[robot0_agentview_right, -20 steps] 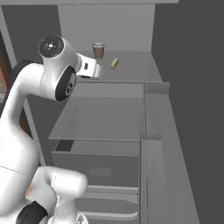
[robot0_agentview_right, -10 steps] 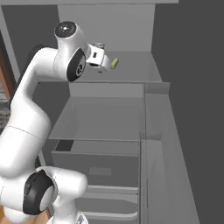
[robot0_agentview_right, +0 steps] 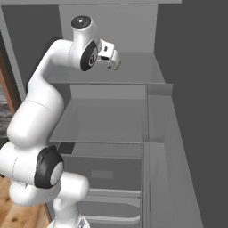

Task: Pick the egg and butter from the fridge and place them by the bowl for mixing.

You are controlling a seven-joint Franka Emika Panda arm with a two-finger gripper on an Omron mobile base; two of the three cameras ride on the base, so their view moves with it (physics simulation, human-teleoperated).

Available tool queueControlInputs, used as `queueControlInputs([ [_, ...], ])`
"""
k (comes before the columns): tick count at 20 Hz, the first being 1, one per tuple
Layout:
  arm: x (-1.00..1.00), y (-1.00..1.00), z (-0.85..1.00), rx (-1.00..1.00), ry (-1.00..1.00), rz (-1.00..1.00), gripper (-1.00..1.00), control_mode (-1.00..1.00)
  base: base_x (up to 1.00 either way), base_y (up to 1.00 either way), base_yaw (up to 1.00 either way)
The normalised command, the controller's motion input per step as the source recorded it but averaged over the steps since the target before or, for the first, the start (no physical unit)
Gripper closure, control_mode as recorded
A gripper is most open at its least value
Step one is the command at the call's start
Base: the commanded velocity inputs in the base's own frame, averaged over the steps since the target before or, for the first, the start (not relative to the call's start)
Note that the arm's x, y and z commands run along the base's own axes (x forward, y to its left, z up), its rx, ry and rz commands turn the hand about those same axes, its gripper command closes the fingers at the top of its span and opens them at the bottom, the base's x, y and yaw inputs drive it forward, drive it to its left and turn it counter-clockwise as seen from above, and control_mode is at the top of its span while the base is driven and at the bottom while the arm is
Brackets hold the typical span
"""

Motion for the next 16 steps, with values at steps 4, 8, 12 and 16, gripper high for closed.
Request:
queueControlInputs([
  [4,0.54,-0.1,-0.15,-0.02,0.06,0.01,-1.0,-1.0,0.0,0.0,0.0],
  [8,0.4,-0.09,-0.23,-0.08,0.06,0.04,-1.0,-1.0,0.0,0.0,0.0],
  [12,0.44,-0.09,-0.15,-0.03,0.01,0.02,-1.0,-1.0,0.0,0.0,0.0],
  [16,0.43,-0.06,-0.14,-0.02,0.01,0.01,-1.0,-1.0,0.0,0.0,0.0],
])
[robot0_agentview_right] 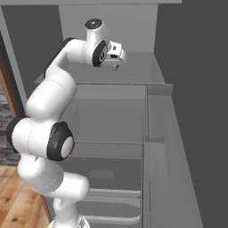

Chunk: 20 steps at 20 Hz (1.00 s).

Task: Pick the egg and butter from the fridge and place them by the bowl for mixing.

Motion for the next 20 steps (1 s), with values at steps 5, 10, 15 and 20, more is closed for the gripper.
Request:
queueControlInputs([
  [5,0.42,-0.05,-0.1,0.0,0.04,0.0,-1.0,-1.0,0.0,0.0,0.0],
  [10,0.43,-0.06,-0.04,0.0,0.01,0.0,-1.0,-1.0,0.0,0.0,0.0],
  [15,0.43,-0.06,-0.04,0.0,0.0,0.0,-1.0,-1.0,0.0,0.0,0.0],
  [20,0.48,-0.06,-0.07,0.0,0.02,0.0,-1.0,-1.0,0.0,0.0,0.0],
])
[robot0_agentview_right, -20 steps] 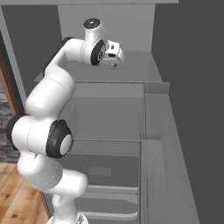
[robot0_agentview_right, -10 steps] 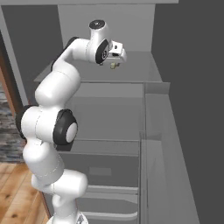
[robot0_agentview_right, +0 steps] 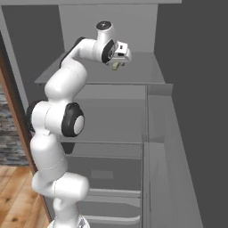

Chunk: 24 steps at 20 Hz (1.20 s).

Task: Pick the egg and butter from the fridge and place them by the bowl for mixing.

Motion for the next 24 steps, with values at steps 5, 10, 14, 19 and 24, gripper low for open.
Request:
queueControlInputs([
  [5,0.34,-0.06,-0.11,0.0,0.03,0.0,-1.0,-1.0,0.0,0.0,0.0],
  [10,0.17,-0.09,-0.13,0.0,0.02,0.0,-1.0,-1.0,0.0,0.0,0.0],
  [14,0.01,-0.01,-0.26,0.0,0.0,0.0,1.0,-1.0,0.0,0.0,0.0],
  [19,0.03,0.0,-0.26,0.0,0.0,0.0,1.0,-1.0,0.0,0.0,0.0],
  [24,-0.21,-0.03,-0.23,0.0,0.0,0.0,1.0,-1.0,0.0,0.0,0.0],
])
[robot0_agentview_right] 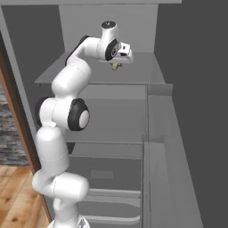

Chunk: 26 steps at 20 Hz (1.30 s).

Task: Pick the egg and butter from the fridge and place them by the bowl for mixing.

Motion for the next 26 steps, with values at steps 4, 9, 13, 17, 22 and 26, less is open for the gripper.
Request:
queueControlInputs([
  [4,-0.5,-0.06,-0.15,0.0,0.01,0.0,1.0,-1.0,0.0,0.0,0.0],
  [9,-0.76,0.0,-0.1,0.0,0.0,0.0,1.0,-1.0,0.0,0.0,0.0],
  [13,-0.92,0.03,-0.2,0.0,-0.07,0.0,1.0,-1.0,0.0,0.0,0.0],
  [17,-0.94,0.08,-0.19,0.0,-0.11,0.0,1.0,-1.0,0.0,0.0,0.0],
  [22,-0.85,0.03,-0.02,0.0,-0.04,0.0,1.0,-1.0,0.0,0.0,0.0],
  [26,-0.83,0.02,0.07,0.0,0.0,0.0,1.0,-1.0,0.0,0.0,0.0],
])
